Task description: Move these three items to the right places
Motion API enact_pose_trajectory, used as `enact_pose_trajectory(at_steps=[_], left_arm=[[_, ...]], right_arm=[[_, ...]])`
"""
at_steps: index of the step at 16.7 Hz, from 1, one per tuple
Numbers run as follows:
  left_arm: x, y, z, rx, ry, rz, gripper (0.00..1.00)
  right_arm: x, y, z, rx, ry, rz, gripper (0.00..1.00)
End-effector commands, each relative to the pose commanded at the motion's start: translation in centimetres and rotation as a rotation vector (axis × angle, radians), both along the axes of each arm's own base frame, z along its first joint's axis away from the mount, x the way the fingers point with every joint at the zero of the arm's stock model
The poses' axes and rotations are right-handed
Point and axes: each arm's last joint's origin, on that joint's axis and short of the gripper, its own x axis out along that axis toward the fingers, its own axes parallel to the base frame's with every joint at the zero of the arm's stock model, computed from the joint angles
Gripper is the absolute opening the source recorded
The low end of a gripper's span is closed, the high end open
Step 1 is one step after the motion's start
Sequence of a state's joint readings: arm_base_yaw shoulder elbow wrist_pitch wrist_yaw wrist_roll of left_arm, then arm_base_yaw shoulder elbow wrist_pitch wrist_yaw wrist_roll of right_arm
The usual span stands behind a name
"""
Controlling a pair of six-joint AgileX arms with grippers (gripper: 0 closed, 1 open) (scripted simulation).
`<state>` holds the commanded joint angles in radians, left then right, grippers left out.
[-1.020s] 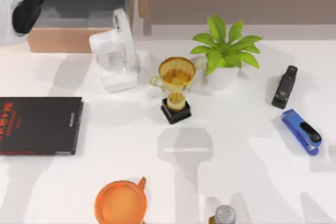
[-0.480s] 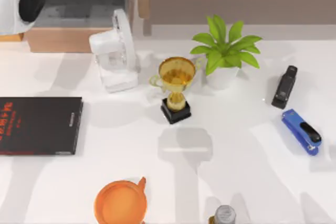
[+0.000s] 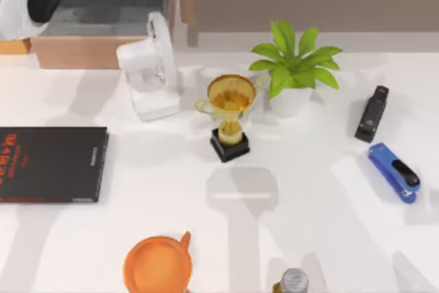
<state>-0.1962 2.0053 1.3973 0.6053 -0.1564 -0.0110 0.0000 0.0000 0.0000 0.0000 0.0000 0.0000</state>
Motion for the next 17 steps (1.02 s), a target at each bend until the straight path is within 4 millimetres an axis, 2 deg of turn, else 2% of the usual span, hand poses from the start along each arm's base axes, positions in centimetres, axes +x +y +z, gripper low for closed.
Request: enact_pose_trajectory(at_steps=[11,17], left_arm=[[0.00,0.00,0.00,0.000,0.000,0.000,0.02],[0.00,0.00,0.00,0.000,0.000,0.000,0.00]], right_arm=[[0.00,0.00,0.00,0.000,0.000,0.000,1.00],[0.00,0.00,0.00,0.000,0.000,0.000,1.00]])
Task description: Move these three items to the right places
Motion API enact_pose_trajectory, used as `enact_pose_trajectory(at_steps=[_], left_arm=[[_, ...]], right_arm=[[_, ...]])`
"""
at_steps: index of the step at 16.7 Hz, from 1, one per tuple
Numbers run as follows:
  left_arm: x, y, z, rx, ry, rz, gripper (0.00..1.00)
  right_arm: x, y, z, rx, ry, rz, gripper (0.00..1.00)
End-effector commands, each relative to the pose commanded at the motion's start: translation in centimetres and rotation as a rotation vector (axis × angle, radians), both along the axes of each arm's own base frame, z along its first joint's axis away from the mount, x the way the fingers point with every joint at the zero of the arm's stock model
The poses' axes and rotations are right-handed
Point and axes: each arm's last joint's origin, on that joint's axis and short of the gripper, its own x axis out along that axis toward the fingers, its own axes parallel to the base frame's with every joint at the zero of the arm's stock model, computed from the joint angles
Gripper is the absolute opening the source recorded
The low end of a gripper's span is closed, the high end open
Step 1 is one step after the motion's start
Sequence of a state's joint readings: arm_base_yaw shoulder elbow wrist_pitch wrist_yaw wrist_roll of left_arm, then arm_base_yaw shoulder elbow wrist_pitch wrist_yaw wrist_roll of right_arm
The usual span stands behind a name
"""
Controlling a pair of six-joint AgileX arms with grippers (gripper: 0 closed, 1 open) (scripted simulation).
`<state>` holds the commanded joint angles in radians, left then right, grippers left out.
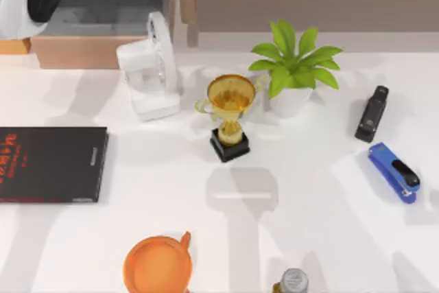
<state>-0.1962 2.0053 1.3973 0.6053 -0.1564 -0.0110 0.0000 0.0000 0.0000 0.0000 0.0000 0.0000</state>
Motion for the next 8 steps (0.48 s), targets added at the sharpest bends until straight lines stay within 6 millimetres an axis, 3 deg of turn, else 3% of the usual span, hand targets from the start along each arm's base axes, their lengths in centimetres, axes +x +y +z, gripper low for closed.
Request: enact_pose_trajectory(at_steps=[8], left_arm=[[-0.97,-0.07,0.99,0.001,-0.001,-0.002,0.00]], right_arm=[[0.00,0.00,0.00,0.000,0.000,0.000,1.00]])
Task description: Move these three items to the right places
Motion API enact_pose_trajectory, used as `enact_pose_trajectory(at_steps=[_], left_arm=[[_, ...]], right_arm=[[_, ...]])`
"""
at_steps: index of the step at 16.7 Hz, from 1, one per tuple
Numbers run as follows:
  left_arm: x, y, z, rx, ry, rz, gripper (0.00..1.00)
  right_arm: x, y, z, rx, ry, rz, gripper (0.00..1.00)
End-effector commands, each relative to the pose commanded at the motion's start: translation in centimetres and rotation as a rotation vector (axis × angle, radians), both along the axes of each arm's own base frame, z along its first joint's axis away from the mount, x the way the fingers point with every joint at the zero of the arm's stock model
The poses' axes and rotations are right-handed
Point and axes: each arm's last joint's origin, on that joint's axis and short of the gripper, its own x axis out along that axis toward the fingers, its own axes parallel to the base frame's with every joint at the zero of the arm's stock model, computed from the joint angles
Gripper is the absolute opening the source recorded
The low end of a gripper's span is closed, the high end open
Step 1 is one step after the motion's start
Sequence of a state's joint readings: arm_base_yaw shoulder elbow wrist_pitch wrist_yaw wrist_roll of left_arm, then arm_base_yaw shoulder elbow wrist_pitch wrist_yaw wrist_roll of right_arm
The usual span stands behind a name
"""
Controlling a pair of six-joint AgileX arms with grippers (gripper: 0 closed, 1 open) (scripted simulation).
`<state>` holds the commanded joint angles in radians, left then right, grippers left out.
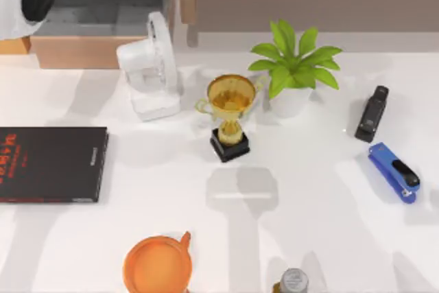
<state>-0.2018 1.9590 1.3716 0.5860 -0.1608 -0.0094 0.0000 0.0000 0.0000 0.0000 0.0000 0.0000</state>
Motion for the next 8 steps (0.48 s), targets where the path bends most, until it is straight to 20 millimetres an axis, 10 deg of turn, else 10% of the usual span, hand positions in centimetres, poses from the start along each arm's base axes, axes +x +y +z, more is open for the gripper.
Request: enact_pose_trajectory(at_steps=[8], left_arm=[[-1.2,0.2,1.7,0.058,-0.045,-0.018,0.00]], right_arm=[[0.0,0.0,0.0,0.000,0.000,0.000,1.00]])
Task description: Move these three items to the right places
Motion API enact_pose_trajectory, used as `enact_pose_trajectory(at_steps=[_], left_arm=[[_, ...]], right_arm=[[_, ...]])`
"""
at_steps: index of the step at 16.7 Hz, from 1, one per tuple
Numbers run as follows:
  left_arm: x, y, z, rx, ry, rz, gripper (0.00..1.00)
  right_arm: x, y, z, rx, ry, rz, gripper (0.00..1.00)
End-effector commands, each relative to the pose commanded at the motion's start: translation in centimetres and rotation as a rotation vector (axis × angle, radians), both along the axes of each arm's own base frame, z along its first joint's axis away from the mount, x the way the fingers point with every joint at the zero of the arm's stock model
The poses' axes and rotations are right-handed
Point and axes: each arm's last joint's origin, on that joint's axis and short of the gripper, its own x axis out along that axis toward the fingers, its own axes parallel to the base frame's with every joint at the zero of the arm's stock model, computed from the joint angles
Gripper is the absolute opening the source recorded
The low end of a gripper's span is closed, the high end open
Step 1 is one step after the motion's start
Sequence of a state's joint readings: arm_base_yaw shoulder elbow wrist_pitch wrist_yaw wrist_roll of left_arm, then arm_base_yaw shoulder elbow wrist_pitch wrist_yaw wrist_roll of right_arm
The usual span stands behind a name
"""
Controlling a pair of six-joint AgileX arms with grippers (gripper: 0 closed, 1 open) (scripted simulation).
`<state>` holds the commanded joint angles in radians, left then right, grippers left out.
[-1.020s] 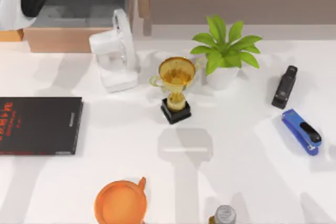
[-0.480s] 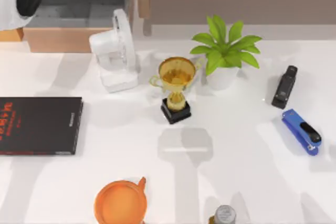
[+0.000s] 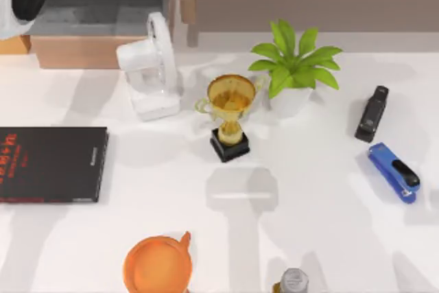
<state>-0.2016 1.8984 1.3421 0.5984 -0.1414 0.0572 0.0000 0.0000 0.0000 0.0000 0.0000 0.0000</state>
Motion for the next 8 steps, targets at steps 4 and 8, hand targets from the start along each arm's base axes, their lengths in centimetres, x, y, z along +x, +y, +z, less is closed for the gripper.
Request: enact_pose_trajectory(at_steps=[4,8], left_arm=[[-4.1,1.0,3.1,0.219,-0.100,-0.019,0.00],[-9.2,2.9,2.1,0.610,-0.123,0.003,0.00]], right_arm=[[0.0,0.0,0.0,0.000,0.000,0.000,1.00],[0.0,0.0,0.0,0.000,0.000,0.000,1.00]])
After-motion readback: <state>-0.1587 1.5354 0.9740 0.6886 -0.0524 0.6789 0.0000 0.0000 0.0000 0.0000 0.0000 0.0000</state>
